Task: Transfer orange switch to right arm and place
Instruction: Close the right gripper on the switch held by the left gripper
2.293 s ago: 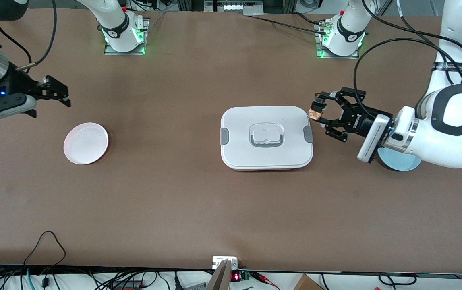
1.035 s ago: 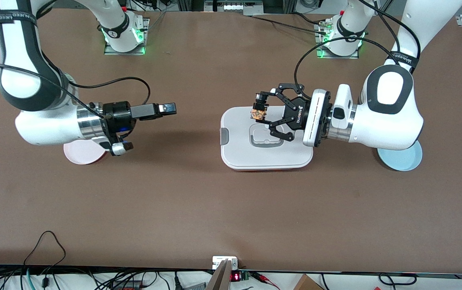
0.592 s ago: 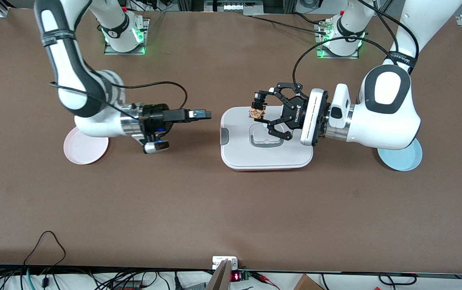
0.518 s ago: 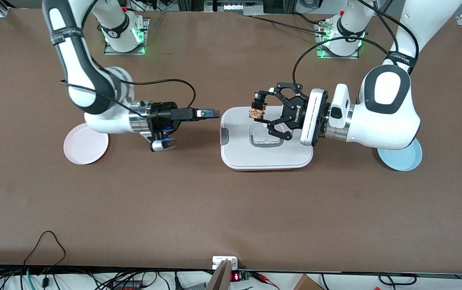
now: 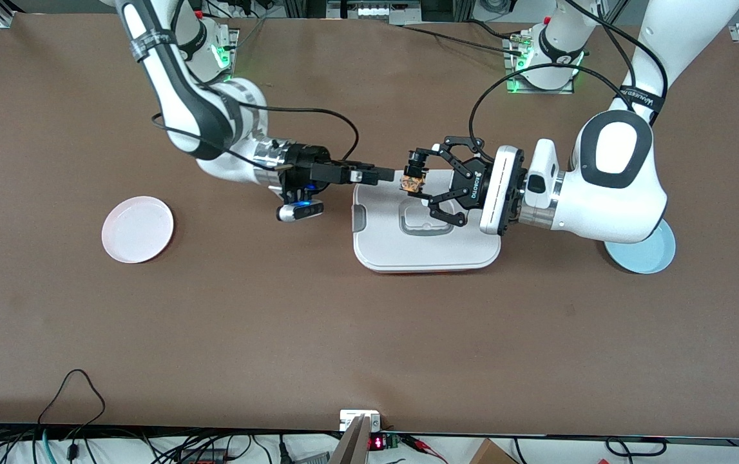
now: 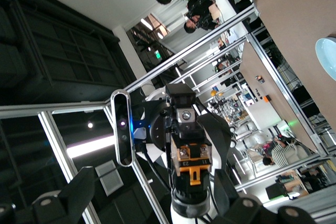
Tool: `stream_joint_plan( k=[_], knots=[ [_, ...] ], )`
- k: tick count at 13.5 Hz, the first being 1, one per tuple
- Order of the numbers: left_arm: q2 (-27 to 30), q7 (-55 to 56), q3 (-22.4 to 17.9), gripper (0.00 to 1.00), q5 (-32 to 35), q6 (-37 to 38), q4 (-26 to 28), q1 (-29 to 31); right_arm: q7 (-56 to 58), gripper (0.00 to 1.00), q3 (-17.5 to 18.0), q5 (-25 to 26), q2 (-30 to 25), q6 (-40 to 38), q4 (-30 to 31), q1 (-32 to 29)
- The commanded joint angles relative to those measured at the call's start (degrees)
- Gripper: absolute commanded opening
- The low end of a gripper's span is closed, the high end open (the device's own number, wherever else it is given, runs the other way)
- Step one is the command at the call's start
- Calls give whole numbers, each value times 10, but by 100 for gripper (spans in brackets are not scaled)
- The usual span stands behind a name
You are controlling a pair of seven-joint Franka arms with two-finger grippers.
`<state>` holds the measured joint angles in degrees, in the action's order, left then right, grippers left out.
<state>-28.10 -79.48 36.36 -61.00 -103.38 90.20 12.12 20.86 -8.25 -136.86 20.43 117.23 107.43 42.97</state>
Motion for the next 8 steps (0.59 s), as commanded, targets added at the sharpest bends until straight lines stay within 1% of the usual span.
stream_joint_plan(
  k=[1,3,6,7,8],
  knots=[
    [10,-27,2,0,-13,2,23,6,24,100,-5,-60,-21,44,18,39],
    [11,-28,3,0,-14,3,21,9,55,100,-5,-72,-21,51,20,47],
    [11,-27,3,0,-14,3,22,9,55,100,-5,-75,-17,55,20,49],
    [10,-27,3,0,-14,3,22,9,55,99,-5,-75,-15,55,18,49],
    [10,-27,3,0,-14,3,22,9,56,97,-5,-75,-12,54,16,48]
  ],
)
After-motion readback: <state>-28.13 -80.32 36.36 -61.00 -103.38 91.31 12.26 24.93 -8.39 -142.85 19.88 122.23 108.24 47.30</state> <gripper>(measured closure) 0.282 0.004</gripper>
